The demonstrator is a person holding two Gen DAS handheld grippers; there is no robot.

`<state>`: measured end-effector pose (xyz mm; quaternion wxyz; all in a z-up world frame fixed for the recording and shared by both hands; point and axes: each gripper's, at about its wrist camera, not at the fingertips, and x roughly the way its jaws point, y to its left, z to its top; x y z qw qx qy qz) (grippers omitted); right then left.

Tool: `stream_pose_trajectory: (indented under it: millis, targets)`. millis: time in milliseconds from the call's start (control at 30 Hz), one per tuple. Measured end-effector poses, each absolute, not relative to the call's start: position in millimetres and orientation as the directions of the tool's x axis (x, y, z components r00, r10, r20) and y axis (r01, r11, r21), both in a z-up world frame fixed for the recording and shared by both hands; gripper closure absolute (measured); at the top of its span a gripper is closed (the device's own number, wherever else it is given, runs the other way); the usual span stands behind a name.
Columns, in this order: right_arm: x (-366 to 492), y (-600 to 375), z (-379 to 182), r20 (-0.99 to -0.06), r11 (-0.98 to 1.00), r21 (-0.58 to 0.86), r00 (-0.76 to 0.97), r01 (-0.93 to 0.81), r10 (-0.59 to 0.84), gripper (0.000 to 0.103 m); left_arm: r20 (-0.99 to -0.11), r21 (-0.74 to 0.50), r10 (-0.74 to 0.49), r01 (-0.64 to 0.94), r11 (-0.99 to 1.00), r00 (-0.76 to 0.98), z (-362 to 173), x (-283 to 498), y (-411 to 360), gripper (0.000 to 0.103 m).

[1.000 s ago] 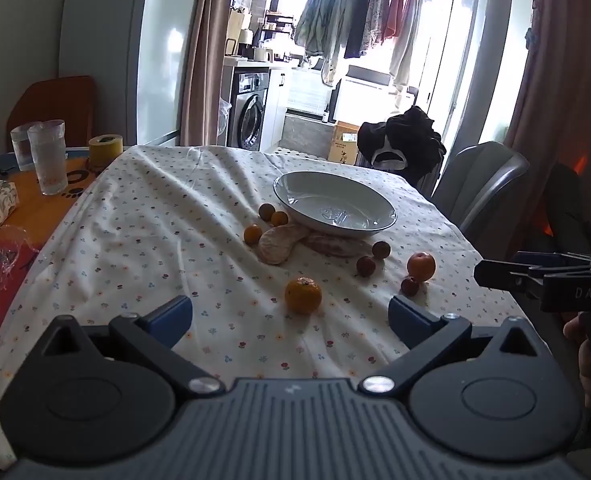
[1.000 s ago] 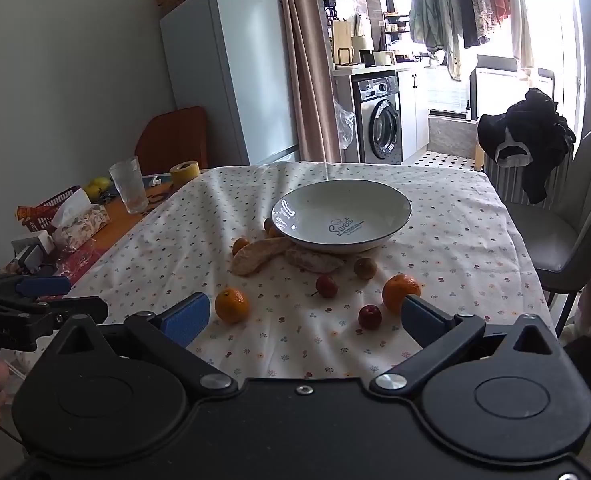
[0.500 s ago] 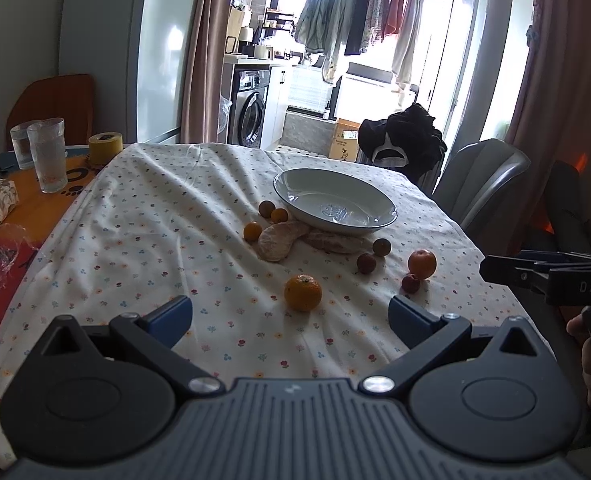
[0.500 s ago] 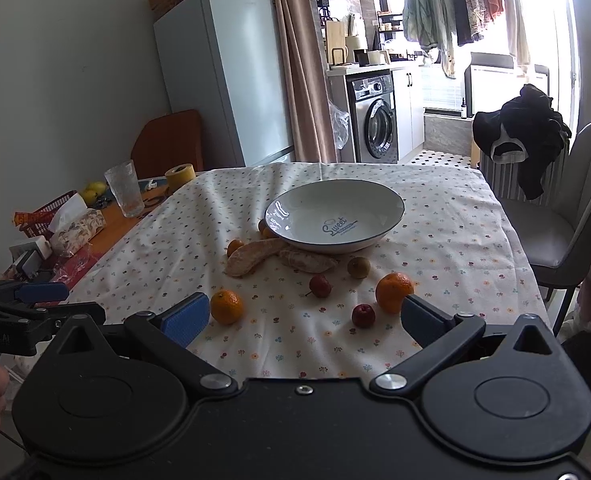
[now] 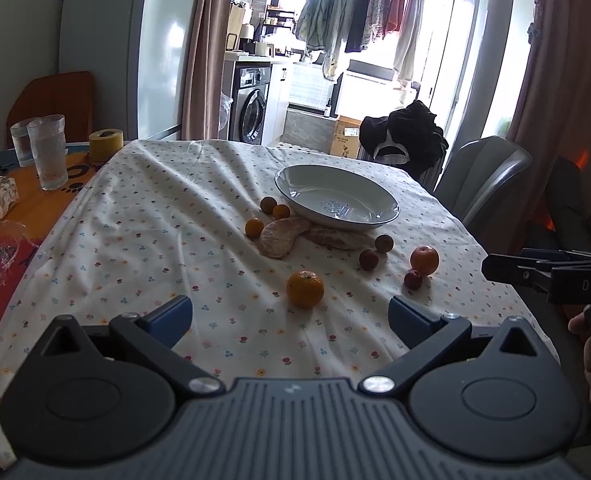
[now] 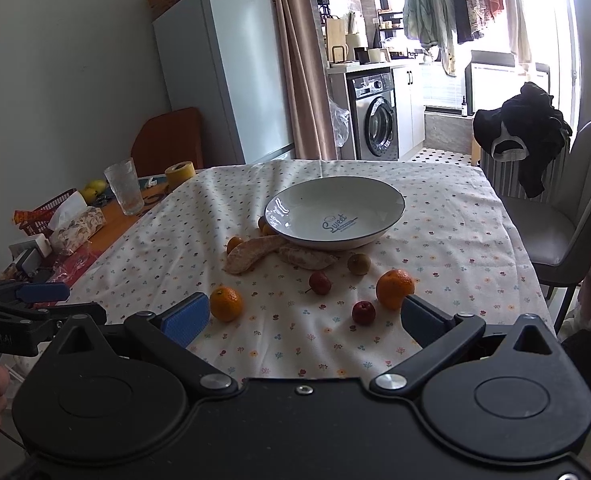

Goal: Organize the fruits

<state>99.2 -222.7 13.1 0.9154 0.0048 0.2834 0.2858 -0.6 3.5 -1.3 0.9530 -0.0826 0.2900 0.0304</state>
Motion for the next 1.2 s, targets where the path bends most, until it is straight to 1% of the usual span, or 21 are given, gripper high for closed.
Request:
stream_pose_trajectory:
  millis: [1033,1200]
  targets:
    - [99.8,-223.7,12.2,-0.514,0.837,0.172,0.677,-0.52,0.526,0.0,-0.56,-0.139,0.011,-0.107,0.984,0.828,-0.4,-0.9,5.9,0.0]
    - [104.3,-225.3,7.3,-0.517,0.838,0.183,0.675,-0.514,0.526,0.0,-0.573,-0.127,0.019,-0.112,0.986,0.819,-5.1,1.9,7.5,0.0]
